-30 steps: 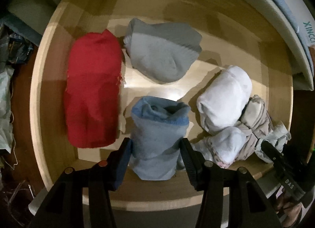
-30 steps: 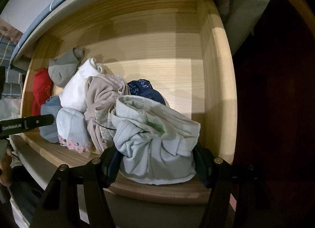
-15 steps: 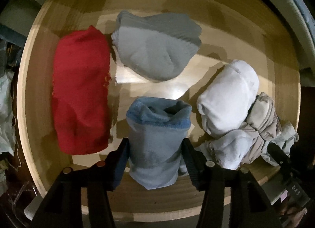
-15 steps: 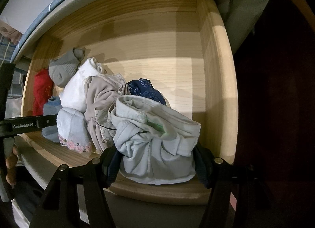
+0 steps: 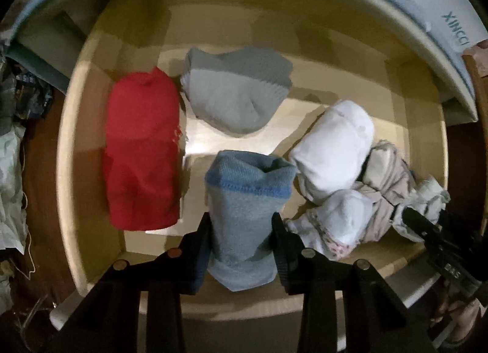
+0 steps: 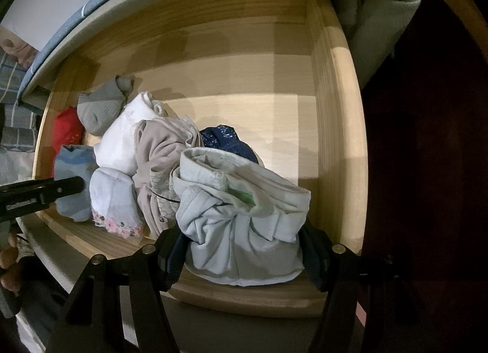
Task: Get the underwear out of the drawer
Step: 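Lift the light blue underwear with left tool into the white box, release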
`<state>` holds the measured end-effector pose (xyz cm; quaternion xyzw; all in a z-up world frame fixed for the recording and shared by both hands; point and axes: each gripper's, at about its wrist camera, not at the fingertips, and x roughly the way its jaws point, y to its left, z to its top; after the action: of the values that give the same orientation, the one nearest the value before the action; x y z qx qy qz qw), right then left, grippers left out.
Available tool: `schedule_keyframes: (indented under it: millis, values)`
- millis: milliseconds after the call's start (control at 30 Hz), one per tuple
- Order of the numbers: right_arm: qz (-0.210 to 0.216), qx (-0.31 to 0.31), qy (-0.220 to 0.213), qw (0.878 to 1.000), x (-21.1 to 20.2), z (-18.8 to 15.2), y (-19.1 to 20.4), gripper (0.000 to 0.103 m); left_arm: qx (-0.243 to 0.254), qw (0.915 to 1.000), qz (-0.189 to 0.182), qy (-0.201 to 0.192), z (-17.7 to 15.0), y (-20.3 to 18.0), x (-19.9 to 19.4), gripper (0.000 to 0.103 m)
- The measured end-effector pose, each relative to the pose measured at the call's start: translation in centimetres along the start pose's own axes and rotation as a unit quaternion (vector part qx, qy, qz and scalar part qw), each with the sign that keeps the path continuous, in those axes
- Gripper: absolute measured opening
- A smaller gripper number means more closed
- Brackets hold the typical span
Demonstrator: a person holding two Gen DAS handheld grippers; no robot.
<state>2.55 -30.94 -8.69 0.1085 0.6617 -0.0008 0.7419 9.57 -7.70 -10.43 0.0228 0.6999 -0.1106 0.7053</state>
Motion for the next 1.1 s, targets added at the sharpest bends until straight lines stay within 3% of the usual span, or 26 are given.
schedule_keyframes:
  millis: [233, 400, 633, 767, 1000, 1100]
  values:
    - [-0.002, 0.002, -0.001, 1.000, -0.1, -0.1, 0.1, 0.061, 0.039, 0.9964, 0.022, -0.071, -0.8, -0.4, -4.3, 0.036]
    - [-0.003, 0.002, 0.000, 1.000, 0.0, -0.1, 0.1, 0.061, 0.080, 0.9857, 0.035, -0.144, -2.5, -0.7, -9.3, 0.036]
    - [-0.007, 0.002, -0.002, 1.000, -0.1, -0.1, 0.2, 0.061, 0.128, 0.9550, 0.040, -0.265, -3.6, -2.5, -17.0, 0.037]
    - [-0.010, 0.003, -0.002, 1.000, -0.1, -0.2, 0.3, 0.061, 0.146, 0.9315, 0.043, -0.330, -3.7, -3.0, -21.7, 0.036]
    - [-0.013, 0.004, -0.003, 1.000, -0.1, -0.2, 0.4, 0.061, 0.141, 0.9061, 0.042, -0.397, -1.2, -3.4, -27.0, 0.037]
    - [-0.012, 0.007, -0.003, 1.000, 0.0, -0.2, 0.4, 0.061, 0.127, 0.8992, 0.044, -0.417, 0.7, -3.2, -28.6, 0.037]
